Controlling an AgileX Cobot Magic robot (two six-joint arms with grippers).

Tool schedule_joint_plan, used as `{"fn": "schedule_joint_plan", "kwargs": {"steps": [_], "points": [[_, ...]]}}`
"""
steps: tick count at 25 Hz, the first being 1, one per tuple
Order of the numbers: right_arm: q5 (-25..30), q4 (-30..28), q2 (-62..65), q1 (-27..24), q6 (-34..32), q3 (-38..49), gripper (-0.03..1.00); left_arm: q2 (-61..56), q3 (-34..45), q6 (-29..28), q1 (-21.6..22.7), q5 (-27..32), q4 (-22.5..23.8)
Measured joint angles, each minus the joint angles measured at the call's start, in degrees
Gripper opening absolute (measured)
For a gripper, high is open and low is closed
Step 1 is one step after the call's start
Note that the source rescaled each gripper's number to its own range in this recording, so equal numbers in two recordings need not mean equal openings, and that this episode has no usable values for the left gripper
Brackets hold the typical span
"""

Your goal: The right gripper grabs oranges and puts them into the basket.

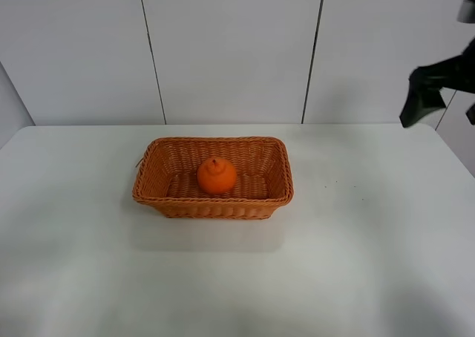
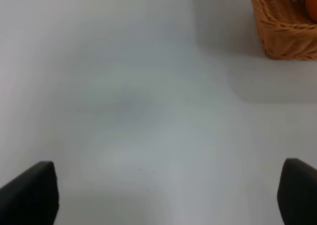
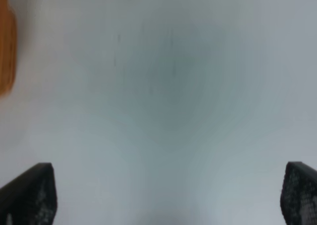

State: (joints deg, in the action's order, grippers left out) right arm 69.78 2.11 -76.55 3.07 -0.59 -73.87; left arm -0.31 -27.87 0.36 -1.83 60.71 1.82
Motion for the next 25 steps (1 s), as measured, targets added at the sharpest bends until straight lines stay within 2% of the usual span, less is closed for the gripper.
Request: {"fn": "schedule_joint_plan", "kwargs": {"steps": [5, 12, 18, 25], "points": [[-0.1, 0.0, 19.7, 0.0, 1.2, 19.2, 1.00, 0.0, 0.0, 0.0, 0.0, 0.0, 0.0], [-6.4, -0.1, 49.7, 0.0, 2.1, 39.6, 1.00, 0.0, 0.0, 0.0, 0.0, 0.0, 0.0], [-10.4, -0.2, 68.1, 0.0, 2.2, 45.3, 1.00, 0.0, 0.0, 0.0, 0.0, 0.0, 0.0], [-10.5, -0.3, 76.7, 0.0, 2.2, 45.3, 1.00, 0.0, 0.0, 0.0, 0.0, 0.0, 0.0]]}}
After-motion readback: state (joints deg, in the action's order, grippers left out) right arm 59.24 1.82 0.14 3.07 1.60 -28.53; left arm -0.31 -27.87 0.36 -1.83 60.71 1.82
